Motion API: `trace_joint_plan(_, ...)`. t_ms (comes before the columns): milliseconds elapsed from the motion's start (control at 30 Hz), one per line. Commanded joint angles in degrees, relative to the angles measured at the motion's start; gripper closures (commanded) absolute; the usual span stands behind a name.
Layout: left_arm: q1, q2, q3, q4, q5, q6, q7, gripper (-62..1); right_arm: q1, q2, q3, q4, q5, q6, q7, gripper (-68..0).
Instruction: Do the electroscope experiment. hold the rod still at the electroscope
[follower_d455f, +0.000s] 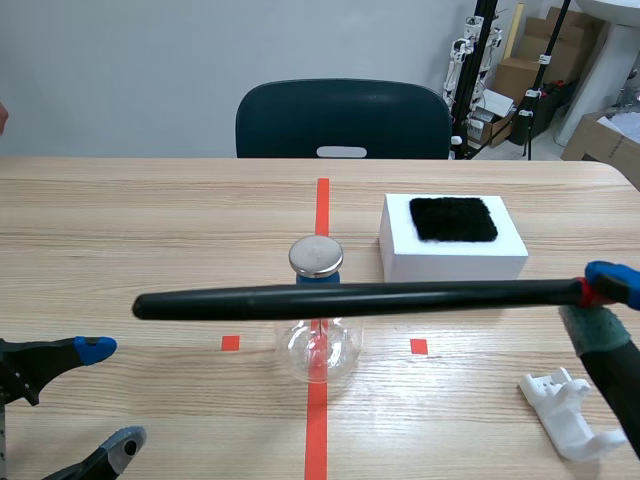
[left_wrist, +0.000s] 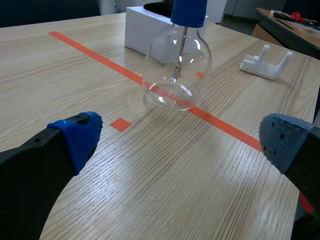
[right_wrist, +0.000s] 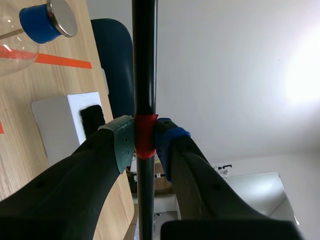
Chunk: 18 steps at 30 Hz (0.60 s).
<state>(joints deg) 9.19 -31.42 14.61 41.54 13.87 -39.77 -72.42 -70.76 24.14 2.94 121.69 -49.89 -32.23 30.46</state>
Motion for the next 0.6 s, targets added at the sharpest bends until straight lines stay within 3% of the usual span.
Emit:
trace_joint_plan(0,-0.3,0.1,-0.4,0.3,-0.6,-0.1,-0.7,-62.3,1.4,0.2,1.2,1.3,1.5,-1.3,0.0,0.0)
trace_joint_plan(167,-0.3,0.1,-0.4,0.3,-0.6,-0.1,-0.6,-62.3,4.3,2.7,3.8,1.4,3.4,-1.5,-5.9,0.0)
trace_joint_plan(367,-0.3,0.1,-0.4,0.3,-0.6,-0.1,-0.6,-62.3,7.1,8.2,8.2,1.2,10.0,-1.4,-15.4,0.0)
trace_joint_plan(567,-0.3,0.1,-0.4,0.3,-0.6,-0.1,-0.6,-62.3,11.7,10.7,12.9,-2.2,14.3,-1.4,-17.4,0.0)
